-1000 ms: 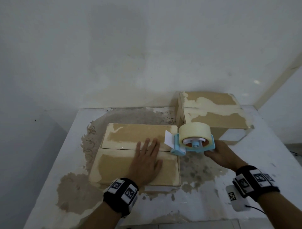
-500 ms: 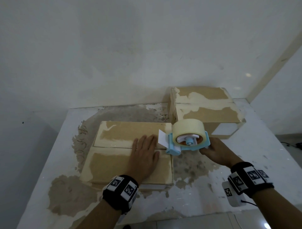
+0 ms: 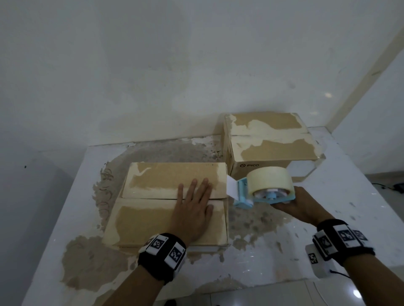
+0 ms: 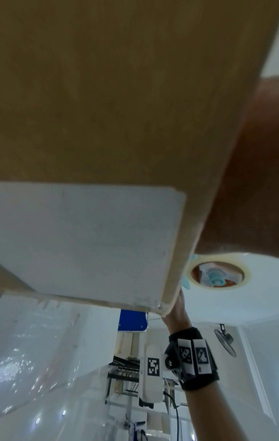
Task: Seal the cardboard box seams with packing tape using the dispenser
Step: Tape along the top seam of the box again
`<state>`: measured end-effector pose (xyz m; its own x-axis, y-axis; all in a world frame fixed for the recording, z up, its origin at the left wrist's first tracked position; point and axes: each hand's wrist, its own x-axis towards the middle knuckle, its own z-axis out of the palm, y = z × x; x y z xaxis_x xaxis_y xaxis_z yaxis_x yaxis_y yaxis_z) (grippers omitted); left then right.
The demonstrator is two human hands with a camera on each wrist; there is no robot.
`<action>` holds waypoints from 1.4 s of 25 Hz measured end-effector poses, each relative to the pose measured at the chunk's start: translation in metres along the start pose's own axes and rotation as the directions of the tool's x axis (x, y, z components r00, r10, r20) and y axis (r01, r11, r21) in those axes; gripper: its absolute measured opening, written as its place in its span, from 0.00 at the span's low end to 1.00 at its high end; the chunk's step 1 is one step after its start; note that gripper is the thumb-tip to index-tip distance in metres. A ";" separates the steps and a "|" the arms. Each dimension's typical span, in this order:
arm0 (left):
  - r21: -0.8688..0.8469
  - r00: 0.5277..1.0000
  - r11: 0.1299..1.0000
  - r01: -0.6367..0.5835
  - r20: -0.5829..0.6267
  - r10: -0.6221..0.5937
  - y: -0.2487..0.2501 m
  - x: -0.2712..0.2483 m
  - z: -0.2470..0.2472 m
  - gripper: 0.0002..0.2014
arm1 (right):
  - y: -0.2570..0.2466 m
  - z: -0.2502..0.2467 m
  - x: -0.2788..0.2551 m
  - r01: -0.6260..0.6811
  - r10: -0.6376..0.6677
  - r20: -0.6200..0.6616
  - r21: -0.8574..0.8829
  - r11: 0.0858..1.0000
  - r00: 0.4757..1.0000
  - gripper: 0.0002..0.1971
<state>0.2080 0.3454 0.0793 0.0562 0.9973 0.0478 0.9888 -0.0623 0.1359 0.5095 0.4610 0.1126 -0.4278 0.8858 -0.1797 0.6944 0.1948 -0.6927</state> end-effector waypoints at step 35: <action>-0.022 0.999 0.999 0.039 0.021 -0.039 0.030 0.002 0.004 0.49 | 0.034 0.025 -0.005 -0.213 0.141 -0.173 -0.528 0.822 0.975 0.11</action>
<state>0.2383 0.3460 0.0796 0.0205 0.9996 0.0218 0.9870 -0.0237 0.1592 0.5208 0.4525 0.0729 -0.2190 0.9638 -0.1521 0.9674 0.1943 -0.1623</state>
